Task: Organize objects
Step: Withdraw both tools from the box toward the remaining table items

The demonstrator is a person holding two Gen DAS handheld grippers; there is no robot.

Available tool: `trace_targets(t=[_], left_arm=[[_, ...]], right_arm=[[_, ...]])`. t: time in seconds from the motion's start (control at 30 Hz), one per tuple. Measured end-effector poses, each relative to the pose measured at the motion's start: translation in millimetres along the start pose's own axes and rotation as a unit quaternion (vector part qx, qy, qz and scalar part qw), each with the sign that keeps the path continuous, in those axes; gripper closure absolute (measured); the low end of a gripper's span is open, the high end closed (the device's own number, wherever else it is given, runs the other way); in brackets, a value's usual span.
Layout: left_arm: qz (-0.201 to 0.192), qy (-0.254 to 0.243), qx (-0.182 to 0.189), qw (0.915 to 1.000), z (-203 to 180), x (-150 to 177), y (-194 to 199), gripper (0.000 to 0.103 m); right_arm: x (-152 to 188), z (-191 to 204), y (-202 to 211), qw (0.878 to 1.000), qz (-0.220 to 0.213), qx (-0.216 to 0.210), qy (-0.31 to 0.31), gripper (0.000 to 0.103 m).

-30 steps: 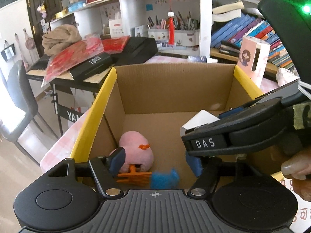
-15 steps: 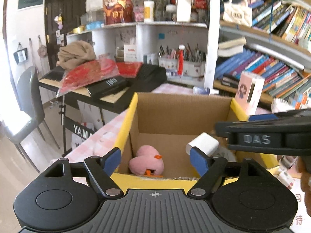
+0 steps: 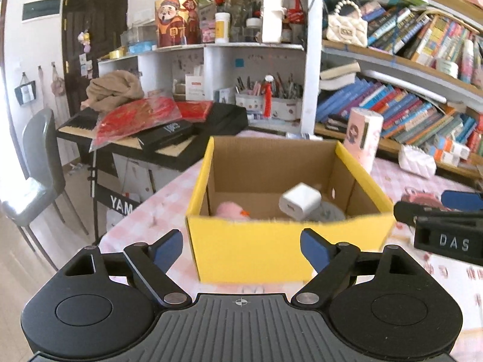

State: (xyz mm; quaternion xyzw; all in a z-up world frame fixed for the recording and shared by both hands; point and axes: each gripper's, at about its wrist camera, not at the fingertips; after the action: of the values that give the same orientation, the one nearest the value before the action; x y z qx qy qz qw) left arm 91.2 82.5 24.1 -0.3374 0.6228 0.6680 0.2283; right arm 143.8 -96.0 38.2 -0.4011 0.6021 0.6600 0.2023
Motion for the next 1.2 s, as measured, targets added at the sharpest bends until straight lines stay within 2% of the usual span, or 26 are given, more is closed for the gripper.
trace_targets(t=[0.17,0.4,0.83,1.2], left_arm=[[0.015,-0.010,0.006,0.9998,0,19,12,0.015],[0.041,-0.025,0.017,0.9987,-2,47,26,0.014],[0.062,-0.062,0.047,0.9951,-8,78,44,0.014],[0.072,-0.094,0.086,0.9893,-24,92,50,0.013]], right_arm=[[32,9,14,0.999,0.031,0.019,-0.012,0.031],[72,19,39,0.997,0.052,0.050,-0.023,0.025],[114,27,69,0.993,0.072,0.075,-0.048,0.021],[138,15,88,0.987,0.088,0.105,-0.081,0.018]])
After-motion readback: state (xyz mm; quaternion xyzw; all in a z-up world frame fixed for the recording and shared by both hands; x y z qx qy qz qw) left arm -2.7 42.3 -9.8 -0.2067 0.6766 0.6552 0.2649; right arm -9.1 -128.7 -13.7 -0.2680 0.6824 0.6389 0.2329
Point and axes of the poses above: each gripper's, at about its wrist camera, not at the fingertips, and y roughly against the way its jaws point, z to its left, x to its underside, and after that the axes turned 10 degrees about z, right-handed
